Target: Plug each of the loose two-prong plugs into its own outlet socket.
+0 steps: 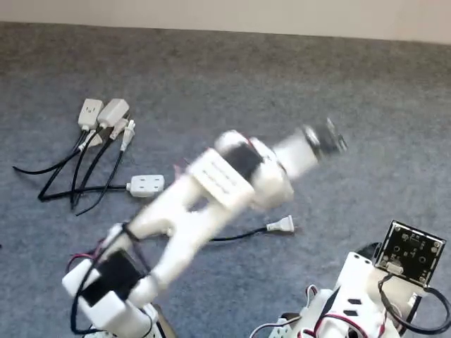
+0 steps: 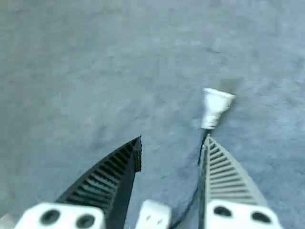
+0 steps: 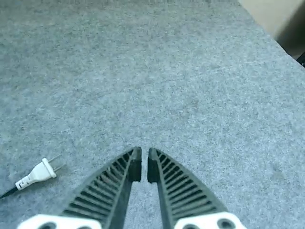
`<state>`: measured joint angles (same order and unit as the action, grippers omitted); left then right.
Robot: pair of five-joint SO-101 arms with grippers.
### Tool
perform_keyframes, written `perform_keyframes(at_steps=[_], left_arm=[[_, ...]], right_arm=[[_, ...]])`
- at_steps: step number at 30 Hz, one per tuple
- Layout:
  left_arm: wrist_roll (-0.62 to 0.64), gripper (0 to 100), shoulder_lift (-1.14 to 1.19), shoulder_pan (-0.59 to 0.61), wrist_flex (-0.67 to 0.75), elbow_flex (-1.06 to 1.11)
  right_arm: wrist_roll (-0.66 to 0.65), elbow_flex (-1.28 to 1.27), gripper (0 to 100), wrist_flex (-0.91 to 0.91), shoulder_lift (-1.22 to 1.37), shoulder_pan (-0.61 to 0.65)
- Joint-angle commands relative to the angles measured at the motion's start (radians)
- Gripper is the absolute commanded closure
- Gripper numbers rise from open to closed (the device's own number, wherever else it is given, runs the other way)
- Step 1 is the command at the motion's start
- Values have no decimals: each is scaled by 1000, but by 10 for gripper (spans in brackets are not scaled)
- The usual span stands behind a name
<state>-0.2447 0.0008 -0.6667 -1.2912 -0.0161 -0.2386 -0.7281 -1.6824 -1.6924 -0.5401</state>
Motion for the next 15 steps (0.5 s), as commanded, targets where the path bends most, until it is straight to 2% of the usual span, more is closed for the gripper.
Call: perform_keyframes(at_steps=[1,5,8,11,15], left_arm=[[20,810,-104,283,-157,-182],[127,836,-117,542,-259,-154],[106,838,-128,674,-278,-27],[-52,838,-127,731,-255,156],[-190,839,-137,780,-98,426]], right_arm=[[-26,-31,957,91,116,13],[-32,-22,957,193,446,176],[-91,101,957,213,713,364],[-239,251,957,174,954,550],[-615,389,929,73,1165,720]])
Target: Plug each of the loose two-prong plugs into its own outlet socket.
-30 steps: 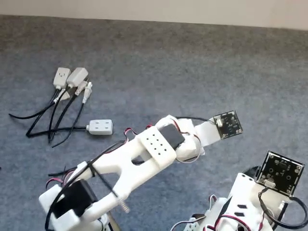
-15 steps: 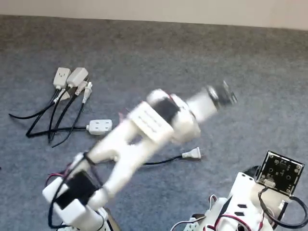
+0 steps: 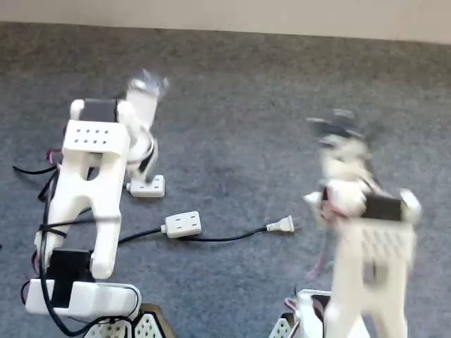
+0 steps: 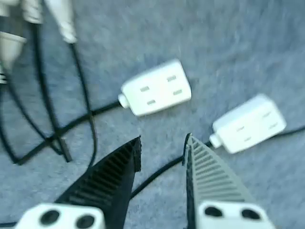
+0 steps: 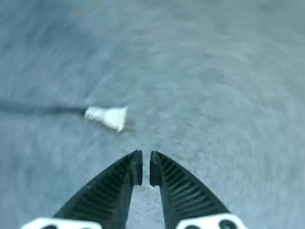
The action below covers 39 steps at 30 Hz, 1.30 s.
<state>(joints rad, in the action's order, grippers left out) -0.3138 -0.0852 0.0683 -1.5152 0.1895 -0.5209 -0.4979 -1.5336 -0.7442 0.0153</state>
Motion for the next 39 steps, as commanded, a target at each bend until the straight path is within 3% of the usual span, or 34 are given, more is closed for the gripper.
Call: perform_keyframes(at_steps=[1,4,10,16,32,39], left_arm=[[-143,839,-58,64,175,286],[-186,839,-97,110,325,466],[-184,839,-213,97,597,773],[-189,839,-302,104,707,905],[-189,839,-302,107,724,917],[-189,839,-302,107,724,918]], right_arm=[[-407,168,916,-90,240,177],[-535,165,899,-28,254,180],[-548,-68,899,242,252,236],[-646,-363,896,438,251,309],[-712,-624,894,817,263,323],[-712,-641,784,829,263,325]])
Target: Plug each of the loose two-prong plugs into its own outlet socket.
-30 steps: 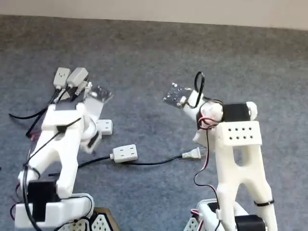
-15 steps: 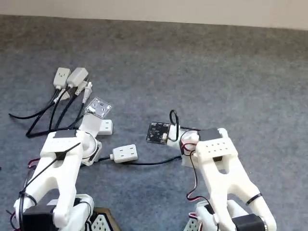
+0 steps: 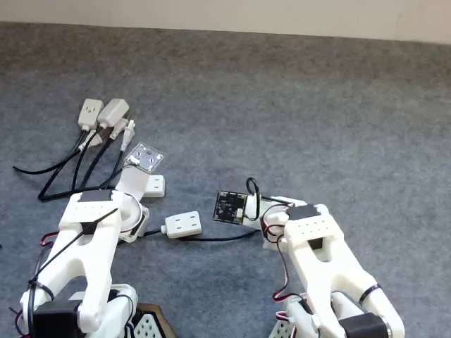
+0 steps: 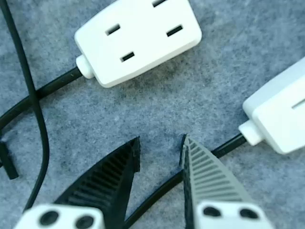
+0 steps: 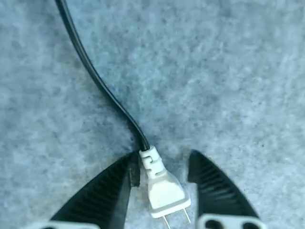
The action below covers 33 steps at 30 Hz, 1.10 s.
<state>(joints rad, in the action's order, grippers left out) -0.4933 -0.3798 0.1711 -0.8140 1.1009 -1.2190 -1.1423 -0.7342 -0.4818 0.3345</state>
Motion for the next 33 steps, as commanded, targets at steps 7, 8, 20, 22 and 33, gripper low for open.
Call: perform_keyframes(at_steps=[7,8,20,22,33], left_arm=[[-9,839,-7,4,23,7],[-9,839,-7,4,23,7],[-9,839,-7,4,23,7],[-9,839,-7,4,23,7],[-9,839,-7,4,23,7]], right_arm=[[-15,-12,786,25,2,7],[-15,-21,795,27,2,7],[-48,10,993,-124,-12,8],[-80,67,993,-262,-12,8],[-87,2,987,-308,-147,2]])
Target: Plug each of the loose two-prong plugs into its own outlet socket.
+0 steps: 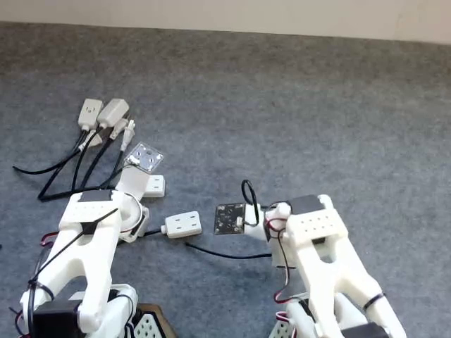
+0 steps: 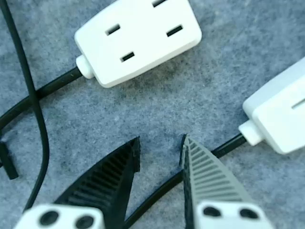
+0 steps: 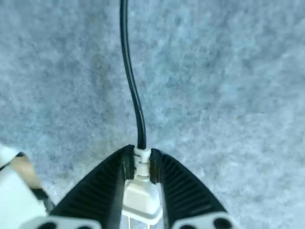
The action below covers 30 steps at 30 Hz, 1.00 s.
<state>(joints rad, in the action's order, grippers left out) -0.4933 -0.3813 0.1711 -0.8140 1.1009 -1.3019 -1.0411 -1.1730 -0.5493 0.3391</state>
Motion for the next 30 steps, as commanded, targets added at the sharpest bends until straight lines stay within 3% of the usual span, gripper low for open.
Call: perform_keyframes(at_steps=[1,7,14,20,23,26,30], left_arm=[[-9,839,-5,4,23,7],[-9,839,-5,4,23,7],[-9,839,-5,4,23,7],[-9,839,-5,4,23,7],[-9,839,-5,4,23,7],[-9,839,-5,4,23,7],[-9,839,-5,4,23,7]], right_arm=[[-5,-148,977,185,-91,-2],[-3,-268,810,265,-114,-5],[-9,-209,808,262,-114,-110],[-12,-209,808,262,-114,-119],[-12,-209,848,242,-111,-117],[-5,-197,994,202,-114,-108],[143,-114,995,189,-114,-90]])
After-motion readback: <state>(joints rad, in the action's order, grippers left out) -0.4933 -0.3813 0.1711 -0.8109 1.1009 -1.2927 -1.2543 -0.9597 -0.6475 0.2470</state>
